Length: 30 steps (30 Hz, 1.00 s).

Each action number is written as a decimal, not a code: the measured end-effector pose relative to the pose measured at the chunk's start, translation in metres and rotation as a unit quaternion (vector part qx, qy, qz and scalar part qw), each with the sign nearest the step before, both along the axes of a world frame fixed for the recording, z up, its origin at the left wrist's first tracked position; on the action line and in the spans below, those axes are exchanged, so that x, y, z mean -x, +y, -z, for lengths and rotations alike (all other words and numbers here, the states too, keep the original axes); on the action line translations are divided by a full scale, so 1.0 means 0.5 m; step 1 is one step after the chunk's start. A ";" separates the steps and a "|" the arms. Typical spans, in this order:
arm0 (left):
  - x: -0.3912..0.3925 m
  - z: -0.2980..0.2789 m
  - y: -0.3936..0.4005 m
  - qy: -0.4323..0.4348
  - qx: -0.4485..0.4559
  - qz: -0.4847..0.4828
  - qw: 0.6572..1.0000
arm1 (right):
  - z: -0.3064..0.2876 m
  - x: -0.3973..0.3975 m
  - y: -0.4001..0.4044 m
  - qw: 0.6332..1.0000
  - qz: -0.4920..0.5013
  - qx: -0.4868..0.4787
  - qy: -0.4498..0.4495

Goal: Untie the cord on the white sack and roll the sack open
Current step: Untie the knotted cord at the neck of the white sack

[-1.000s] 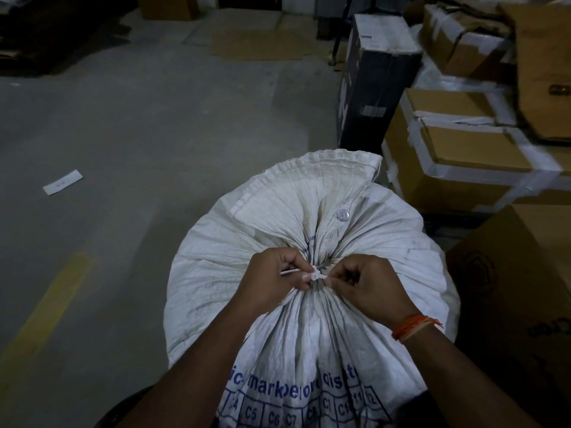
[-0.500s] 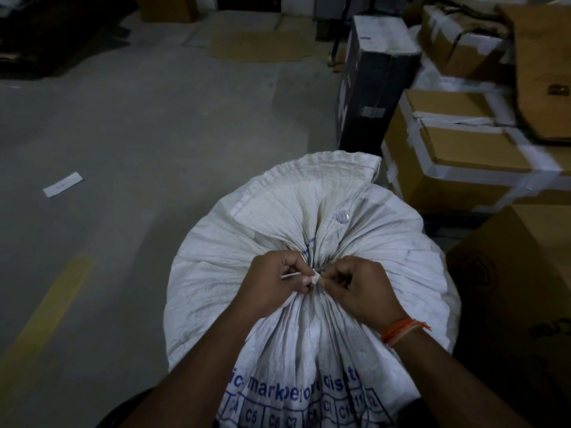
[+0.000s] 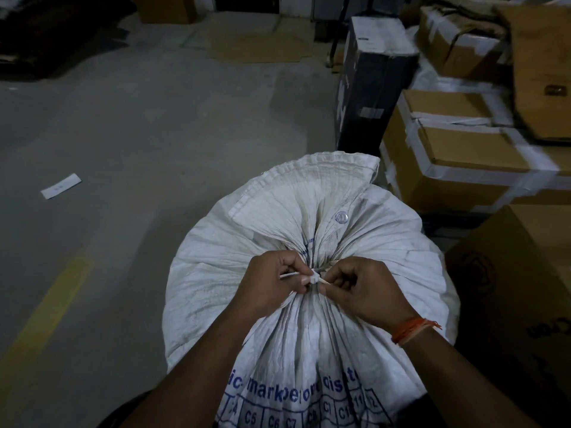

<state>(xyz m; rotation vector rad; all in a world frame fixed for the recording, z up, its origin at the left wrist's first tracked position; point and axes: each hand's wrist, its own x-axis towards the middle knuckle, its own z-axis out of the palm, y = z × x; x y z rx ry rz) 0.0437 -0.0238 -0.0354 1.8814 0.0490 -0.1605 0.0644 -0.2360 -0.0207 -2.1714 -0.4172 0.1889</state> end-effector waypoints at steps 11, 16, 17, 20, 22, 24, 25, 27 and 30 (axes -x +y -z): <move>0.004 0.002 0.000 -0.004 -0.015 0.005 1.000 | 0.012 -0.002 0.015 0.999 0.011 0.023 -0.033; 0.003 -0.002 0.003 -0.002 -0.024 0.004 1.000 | 0.019 -0.004 0.027 0.999 0.020 0.026 -0.039; 0.004 -0.003 0.003 -0.001 -0.022 0.005 1.000 | 0.019 -0.004 0.026 0.999 0.020 0.027 -0.038; 0.005 -0.003 0.001 -0.003 -0.025 0.004 1.000 | 0.019 -0.001 0.024 0.999 0.023 0.029 -0.039; 0.004 -0.002 0.000 -0.005 -0.025 0.003 1.000 | 0.020 -0.001 0.023 0.999 0.025 0.029 -0.039; 0.004 -0.001 0.000 -0.006 -0.022 0.004 1.000 | 0.018 -0.001 0.020 0.999 0.017 0.024 -0.030; 0.003 -0.001 0.000 -0.005 -0.019 0.005 1.000 | 0.015 -0.001 0.017 1.000 0.008 0.017 -0.020; 0.002 0.000 0.002 -0.003 -0.015 0.008 1.000 | 0.007 -0.002 0.007 1.000 -0.013 0.007 -0.003; -0.002 0.001 0.001 0.007 0.000 0.003 1.000 | -0.001 -0.006 -0.008 1.000 -0.025 0.012 -0.002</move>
